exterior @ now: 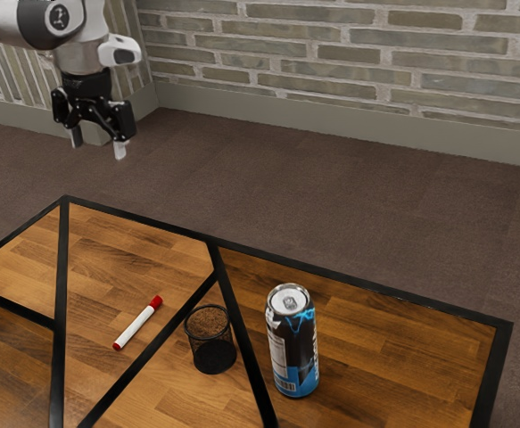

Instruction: Put the marker into the pen holder.

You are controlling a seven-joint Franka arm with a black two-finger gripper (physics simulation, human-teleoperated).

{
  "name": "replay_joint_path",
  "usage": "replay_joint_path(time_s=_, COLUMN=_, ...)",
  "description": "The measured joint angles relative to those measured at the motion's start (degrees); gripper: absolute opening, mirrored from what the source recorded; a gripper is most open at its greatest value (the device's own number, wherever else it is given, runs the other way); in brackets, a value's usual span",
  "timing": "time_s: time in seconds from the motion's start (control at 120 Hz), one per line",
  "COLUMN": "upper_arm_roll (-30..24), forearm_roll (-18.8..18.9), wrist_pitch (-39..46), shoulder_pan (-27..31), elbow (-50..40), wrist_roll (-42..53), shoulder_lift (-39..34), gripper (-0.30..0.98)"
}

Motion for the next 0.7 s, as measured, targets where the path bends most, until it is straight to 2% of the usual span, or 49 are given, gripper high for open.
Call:
replay_joint_path(time_s=0.108, upper_arm_roll=0.0, forearm_roll=-0.3, wrist_pitch=2.2, shoulder_pan=0.8, elbow=-0.8, wrist_roll=-0.1, shoulder_lift=0.4, gripper=0.69)
replay_joint_path(time_s=0.192, upper_arm_roll=0.2, forearm_roll=-0.4, wrist_pitch=4.8, shoulder_pan=0.6, elbow=-5.0, wrist_roll=-0.1, shoulder_lift=1.6, gripper=0.69)
replay_joint_path(time_s=0.417, upper_arm_roll=2.1, forearm_roll=-0.5, wrist_pitch=14.3, shoulder_pan=-4.0, elbow=-16.1, wrist_roll=-0.6, shoulder_lift=5.8, gripper=0.68)
replay_joint_path(time_s=0.7, upper_arm_roll=3.5, forearm_roll=-3.8, wrist_pitch=26.9, shoulder_pan=-1.5, elbow=-27.7, wrist_roll=-2.1, shoulder_lift=10.8, gripper=0.68)
